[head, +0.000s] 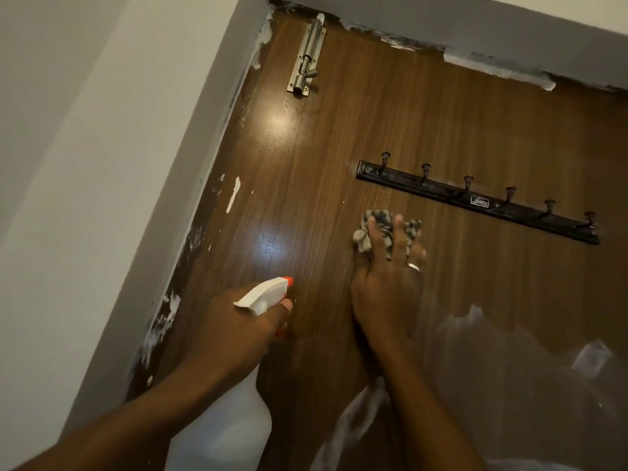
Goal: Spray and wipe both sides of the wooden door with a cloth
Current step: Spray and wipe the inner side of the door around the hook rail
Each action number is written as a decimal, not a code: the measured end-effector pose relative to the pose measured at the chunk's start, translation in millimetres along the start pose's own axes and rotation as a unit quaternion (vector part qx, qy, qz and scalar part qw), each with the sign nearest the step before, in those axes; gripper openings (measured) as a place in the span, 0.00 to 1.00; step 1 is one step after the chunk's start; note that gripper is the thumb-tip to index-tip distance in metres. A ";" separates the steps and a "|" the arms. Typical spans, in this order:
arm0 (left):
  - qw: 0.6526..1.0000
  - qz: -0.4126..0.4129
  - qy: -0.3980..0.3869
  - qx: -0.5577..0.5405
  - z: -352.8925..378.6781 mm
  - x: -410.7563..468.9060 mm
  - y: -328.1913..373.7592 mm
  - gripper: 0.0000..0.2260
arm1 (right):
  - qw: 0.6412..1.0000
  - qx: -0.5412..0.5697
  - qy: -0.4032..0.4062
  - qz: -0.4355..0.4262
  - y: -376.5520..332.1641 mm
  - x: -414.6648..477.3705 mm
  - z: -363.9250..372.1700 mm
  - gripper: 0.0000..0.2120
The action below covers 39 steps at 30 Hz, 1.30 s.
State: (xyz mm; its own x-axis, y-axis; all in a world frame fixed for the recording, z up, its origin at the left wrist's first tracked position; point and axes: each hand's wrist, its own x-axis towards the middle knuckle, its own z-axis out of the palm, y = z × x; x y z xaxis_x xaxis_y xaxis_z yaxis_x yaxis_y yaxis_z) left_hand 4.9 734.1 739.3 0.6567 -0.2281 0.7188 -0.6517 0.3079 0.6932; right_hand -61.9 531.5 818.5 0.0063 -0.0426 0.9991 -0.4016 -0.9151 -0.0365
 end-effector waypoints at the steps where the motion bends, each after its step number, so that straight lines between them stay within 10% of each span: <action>1: 1.000 0.000 -0.003 -0.002 3.8 0.6 0.4 0.15 | 1.000 -0.007 -0.009 -0.013 -4.8 1.9 2.3 0.25; 7: 1.000 0.008 -0.009 -0.018 32.2 0.9 6.3 0.11 | 0.983 0.003 -0.098 -0.157 27.6 -69.4 -14.5 0.25; 15: 0.998 -0.002 -0.043 -0.037 63.1 -14.3 10.8 0.12 | 0.999 -0.013 -0.014 0.042 87.1 -31.8 -37.6 0.26; 23: 0.999 -0.018 -0.038 -0.008 90.7 -32.9 10.4 0.11 | 0.985 0.016 -0.056 -0.162 122.7 -103.9 -41.5 0.28; 31: 0.999 -0.025 -0.037 -0.002 121.9 -47.4 24.6 0.12 | 0.999 0.010 -0.006 0.040 158.9 -54.1 -58.1 0.25; 39: 0.998 -0.029 -0.061 -0.008 155.2 -62.0 51.3 0.08 | 0.994 -0.002 -0.066 -0.090 183.9 -115.3 -65.7 0.28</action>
State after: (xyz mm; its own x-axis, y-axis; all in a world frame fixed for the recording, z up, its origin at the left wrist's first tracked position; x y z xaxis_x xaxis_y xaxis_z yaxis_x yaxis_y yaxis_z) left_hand -128.2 620.7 738.5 0.6421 -0.3566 0.6787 -0.6063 0.3056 0.7342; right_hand -196.7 394.5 698.1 0.1987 0.0690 0.9776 -0.3863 -0.9113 0.1428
